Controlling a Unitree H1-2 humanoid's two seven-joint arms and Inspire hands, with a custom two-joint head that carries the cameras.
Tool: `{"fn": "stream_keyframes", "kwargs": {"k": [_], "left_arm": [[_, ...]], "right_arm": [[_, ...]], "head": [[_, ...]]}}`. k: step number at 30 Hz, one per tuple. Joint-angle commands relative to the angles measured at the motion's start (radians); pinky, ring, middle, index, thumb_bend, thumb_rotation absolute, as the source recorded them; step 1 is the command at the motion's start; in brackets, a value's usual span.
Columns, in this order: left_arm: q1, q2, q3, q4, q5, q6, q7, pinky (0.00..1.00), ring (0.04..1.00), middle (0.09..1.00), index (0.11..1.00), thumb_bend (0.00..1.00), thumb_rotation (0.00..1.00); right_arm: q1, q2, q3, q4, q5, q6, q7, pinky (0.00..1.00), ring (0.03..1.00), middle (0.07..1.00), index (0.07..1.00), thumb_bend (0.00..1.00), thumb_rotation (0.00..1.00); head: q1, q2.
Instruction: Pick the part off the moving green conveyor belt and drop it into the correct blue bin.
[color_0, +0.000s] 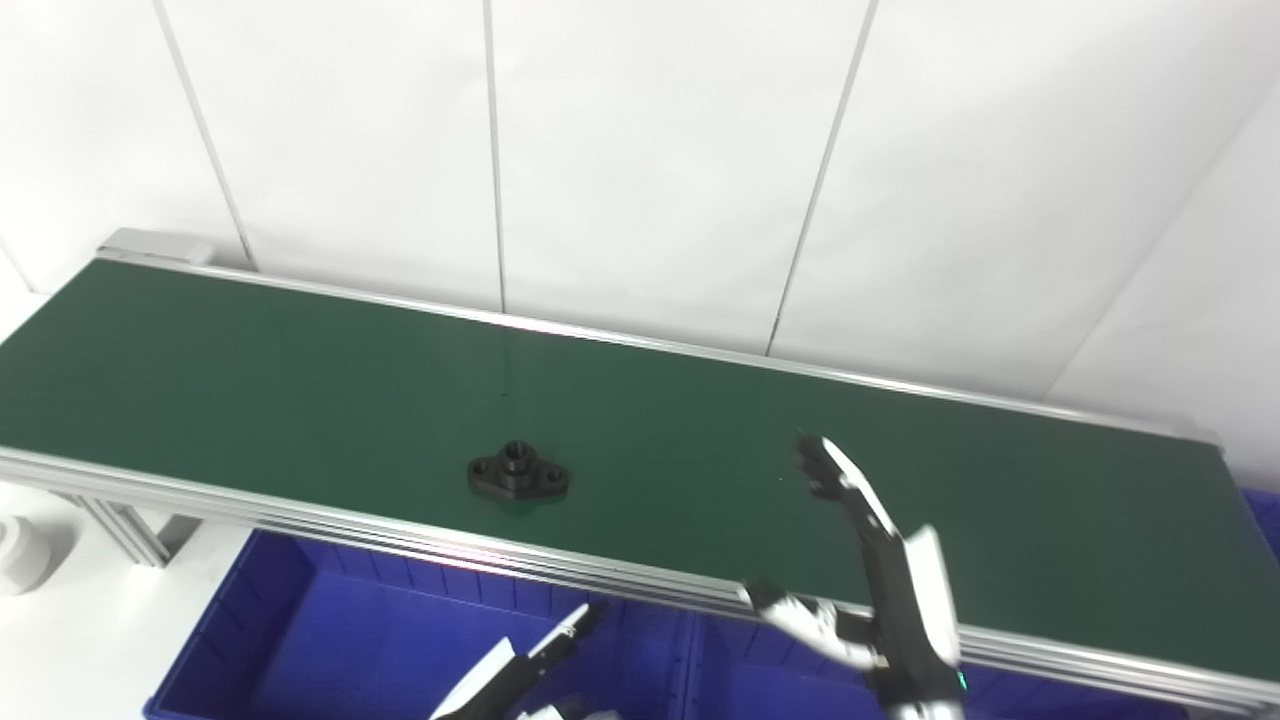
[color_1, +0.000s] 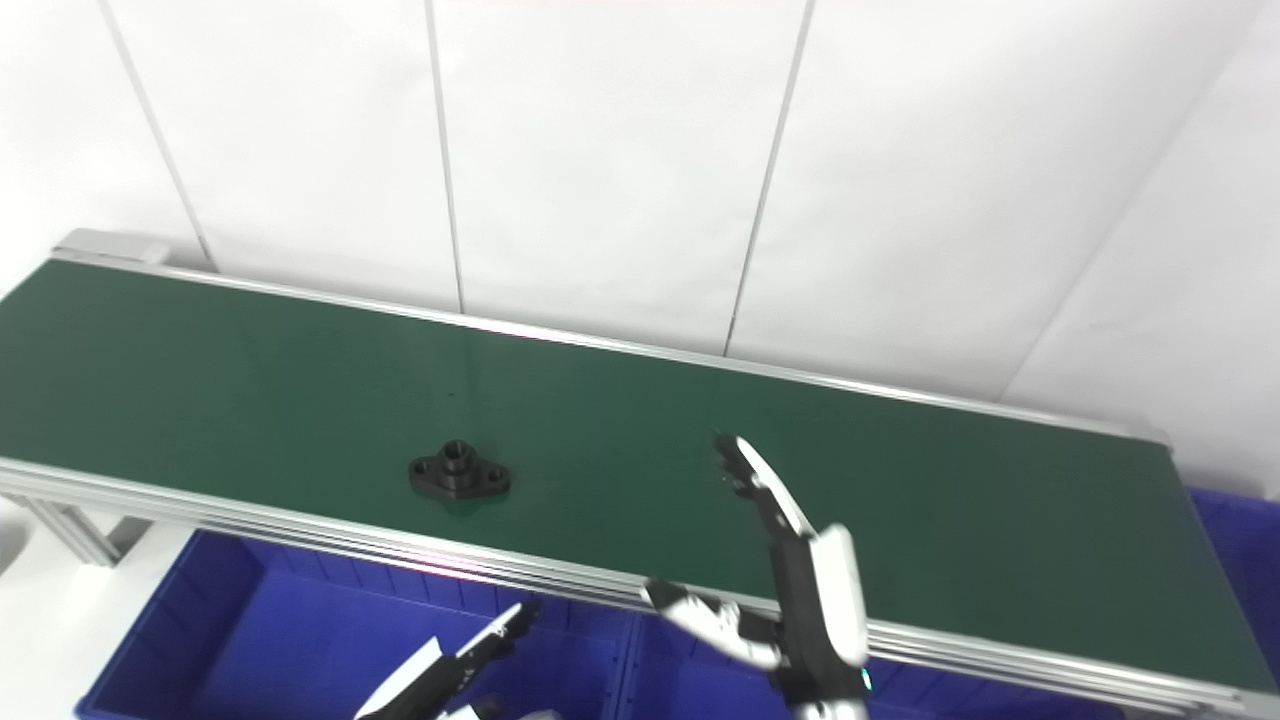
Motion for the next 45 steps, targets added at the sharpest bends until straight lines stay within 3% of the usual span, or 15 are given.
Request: {"fn": "stream_keyframes", "kwargs": {"k": [1,7,17,31,45], "left_arm": [[-0.026,0.001,0.001,-0.008,-0.024,-0.034,-0.013,0.94,0.976,0.995,0.987,0.63,1.00],[-0.042,0.010,0.010,-0.003,-0.018,-0.034,-0.027,0.92,0.964,0.981,0.975,0.60,1.00],[-0.056,0.014,0.026,-0.004,-0.037,-0.034,-0.061,0.91,0.951,0.970,0.968,0.61,0.98],[-0.069,0.015,0.037,-0.025,-0.045,-0.034,-0.101,0.87,0.931,0.963,0.957,0.63,0.96],[-0.052,0.006,0.055,-0.071,-0.020,-0.004,-0.130,0.88,0.942,0.968,0.962,0.64,0.97]], "right_arm": [[-0.038,0.002,-0.017,-0.044,0.005,0.052,0.041,0.78,0.838,0.861,0.881,0.73,0.63],[-0.124,-0.019,-0.021,-0.038,-0.022,0.171,0.153,0.77,0.827,0.855,0.867,0.73,0.56],[-0.267,-0.034,-0.016,0.038,-0.076,0.263,0.229,0.76,0.830,0.855,0.854,0.74,0.51],[-0.434,-0.048,0.014,0.206,-0.115,0.276,0.274,0.74,0.808,0.838,0.841,0.78,0.46],[-0.543,-0.077,0.126,0.403,-0.198,0.270,0.331,0.75,0.819,0.842,0.844,0.78,0.41]], "head": [[-0.002,0.004],[-0.028,0.025],[-0.043,0.061],[-0.054,0.115],[-0.036,0.135]]}}
